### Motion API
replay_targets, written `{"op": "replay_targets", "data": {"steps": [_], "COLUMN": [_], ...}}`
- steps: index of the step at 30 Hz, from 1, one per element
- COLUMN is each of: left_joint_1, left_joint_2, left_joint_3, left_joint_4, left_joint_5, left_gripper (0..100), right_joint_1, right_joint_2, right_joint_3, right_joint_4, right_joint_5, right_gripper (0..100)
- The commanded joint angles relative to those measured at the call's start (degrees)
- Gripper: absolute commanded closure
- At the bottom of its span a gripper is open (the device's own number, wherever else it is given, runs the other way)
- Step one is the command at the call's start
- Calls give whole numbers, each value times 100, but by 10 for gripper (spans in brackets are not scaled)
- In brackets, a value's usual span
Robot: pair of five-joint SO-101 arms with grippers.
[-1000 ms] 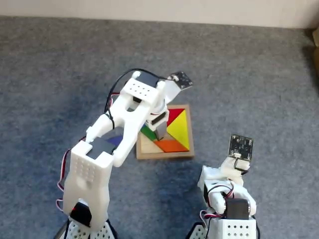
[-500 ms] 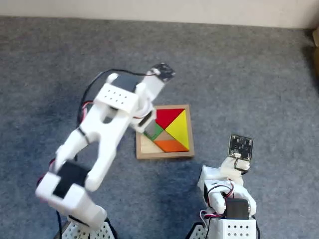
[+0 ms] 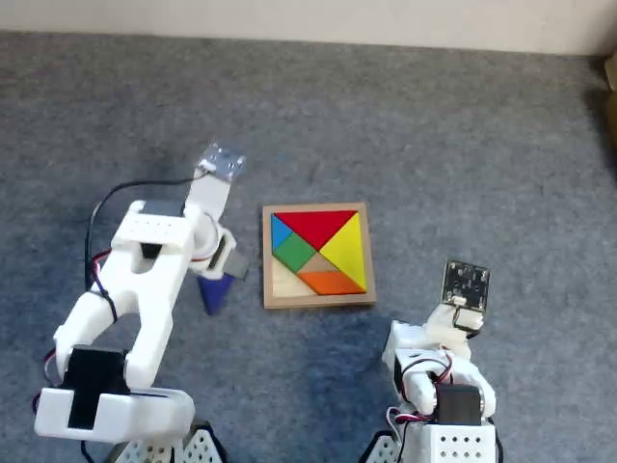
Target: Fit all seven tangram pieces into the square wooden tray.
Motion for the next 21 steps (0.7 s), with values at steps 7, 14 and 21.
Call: {"op": "replay_targets", "data": {"steps": [7, 14, 21], "left_joint_1": [-101, -84, -66], "left_joint_2": [523, 919, 945], "left_joint_3": [-532, -875, -857], "left_joint_4": [273, 659, 659], "left_joint_5": [79, 62, 62], "left_gripper": [681, 740, 761], "right_joint_1": [75, 75, 127], "right_joint_2": [-119, -119, -119], "right_joint_3": [866, 866, 866], "right_joint_4": [13, 13, 4], "right_joint_5": [35, 35, 35], "right_gripper": [983, 983, 983]}}
